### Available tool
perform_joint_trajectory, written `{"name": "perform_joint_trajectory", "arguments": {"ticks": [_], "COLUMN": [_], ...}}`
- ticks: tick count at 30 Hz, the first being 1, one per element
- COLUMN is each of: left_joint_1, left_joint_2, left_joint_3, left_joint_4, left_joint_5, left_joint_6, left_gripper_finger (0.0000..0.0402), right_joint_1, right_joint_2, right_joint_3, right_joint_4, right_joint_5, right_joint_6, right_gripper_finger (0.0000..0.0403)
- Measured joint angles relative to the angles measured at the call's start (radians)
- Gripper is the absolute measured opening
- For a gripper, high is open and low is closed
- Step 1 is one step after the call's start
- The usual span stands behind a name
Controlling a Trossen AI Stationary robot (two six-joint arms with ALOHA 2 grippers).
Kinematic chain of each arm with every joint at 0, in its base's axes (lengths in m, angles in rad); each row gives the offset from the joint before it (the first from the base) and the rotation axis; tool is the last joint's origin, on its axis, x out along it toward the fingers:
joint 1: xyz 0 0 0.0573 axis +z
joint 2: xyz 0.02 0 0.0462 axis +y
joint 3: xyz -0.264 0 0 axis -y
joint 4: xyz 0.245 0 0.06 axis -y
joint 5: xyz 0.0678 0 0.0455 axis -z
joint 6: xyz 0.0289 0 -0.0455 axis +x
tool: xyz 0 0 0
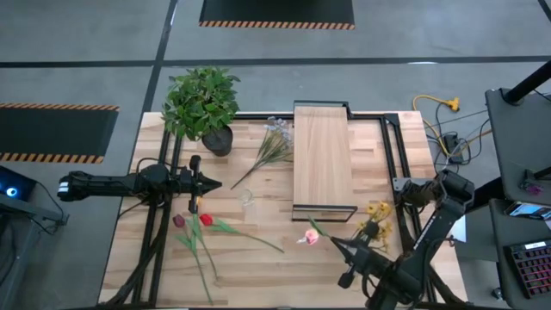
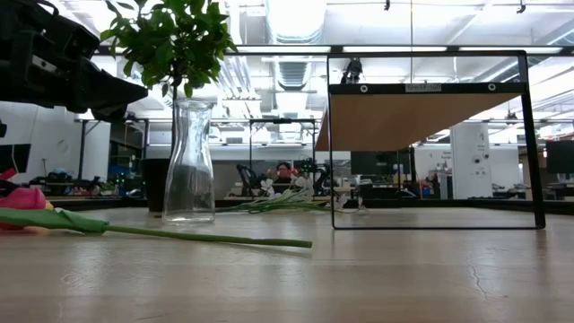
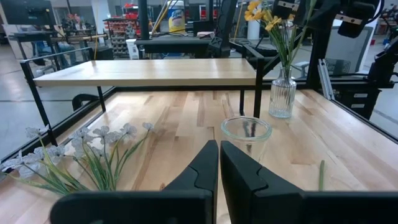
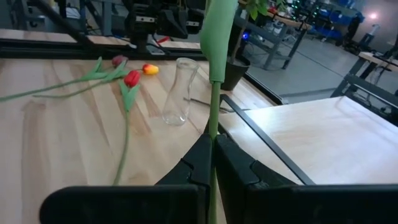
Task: Pick and place flowers into a vace then onto a shelf
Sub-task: Put the pink tulip into the right transparent vase
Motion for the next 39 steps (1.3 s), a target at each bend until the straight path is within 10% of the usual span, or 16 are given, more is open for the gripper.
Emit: {"name": "perform_joint_trajectory", "arguments": {"ticks": [39], "left_joint_1": [0.0], "left_joint_2": [0.0], "left_joint_3": [0.0], "left_joint_4": [0.0], "left_joint_5": [0.0], "left_joint_6": [0.0], "left_gripper_finger": [0.0], "right_joint_1": [0.074], "right_joint_2": [-0.031], "right_joint_3": [-0.059], "right_joint_4": [-0.001], "right_joint_5": [0.183], "right_joint_6": [0.085], "right_gripper_finger": [0.0009]}}
